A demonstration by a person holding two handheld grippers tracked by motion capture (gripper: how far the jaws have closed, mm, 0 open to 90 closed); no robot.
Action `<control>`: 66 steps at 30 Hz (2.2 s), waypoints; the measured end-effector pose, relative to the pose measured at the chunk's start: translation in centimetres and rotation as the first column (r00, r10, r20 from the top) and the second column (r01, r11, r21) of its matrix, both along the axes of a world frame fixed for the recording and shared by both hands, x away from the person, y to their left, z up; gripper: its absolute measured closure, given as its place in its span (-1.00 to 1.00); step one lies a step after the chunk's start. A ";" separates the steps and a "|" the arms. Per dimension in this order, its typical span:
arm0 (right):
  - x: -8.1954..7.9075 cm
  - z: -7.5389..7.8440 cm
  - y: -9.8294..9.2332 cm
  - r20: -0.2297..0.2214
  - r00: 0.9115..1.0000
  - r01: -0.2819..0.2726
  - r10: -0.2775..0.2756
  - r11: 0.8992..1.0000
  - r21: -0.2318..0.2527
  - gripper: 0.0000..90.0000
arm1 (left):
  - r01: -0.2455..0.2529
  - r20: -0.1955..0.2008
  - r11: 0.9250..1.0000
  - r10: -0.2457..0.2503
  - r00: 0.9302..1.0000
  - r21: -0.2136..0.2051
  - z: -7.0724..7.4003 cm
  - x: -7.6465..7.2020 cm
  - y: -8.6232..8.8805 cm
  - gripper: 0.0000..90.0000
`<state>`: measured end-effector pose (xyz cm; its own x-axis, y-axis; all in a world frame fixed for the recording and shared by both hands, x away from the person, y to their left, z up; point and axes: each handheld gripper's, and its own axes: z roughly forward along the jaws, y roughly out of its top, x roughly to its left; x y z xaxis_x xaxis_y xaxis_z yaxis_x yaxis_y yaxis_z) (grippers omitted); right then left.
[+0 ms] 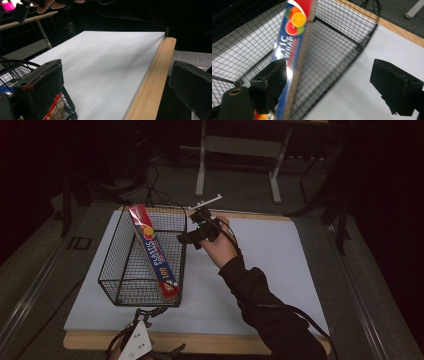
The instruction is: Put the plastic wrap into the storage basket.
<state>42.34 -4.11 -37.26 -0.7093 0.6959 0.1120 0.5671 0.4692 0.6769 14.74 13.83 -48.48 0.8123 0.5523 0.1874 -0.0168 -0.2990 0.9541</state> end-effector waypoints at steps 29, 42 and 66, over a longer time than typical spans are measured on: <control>-3.0 -4.9 -11.2 -0.008 0.999 0.034 -0.034 0.997 0.065 -0.69 | -0.001 -0.004 1.000 0.001 1.000 0.012 -0.1 0.1 -0.3 -1.00; -5.5 -8.4 -14.9 -0.030 0.999 0.042 -0.040 0.995 0.092 -0.68 | 0.001 -0.007 1.000 -0.001 1.000 0.012 -0.2 0.1 -0.4 -1.00; -8.2 -13.1 -17.5 -0.004 1.000 0.029 -0.028 0.991 0.129 -0.68 | 0.015 0.000 1.000 -0.015 1.000 0.017 0.0 -0.1 -0.6 -1.00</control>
<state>34.17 -21.61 -50.32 -0.6891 0.6955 0.2034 0.5805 0.3619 0.7294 14.66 13.23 -48.53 0.8203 0.5370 0.1966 -0.0216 -0.3144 0.9490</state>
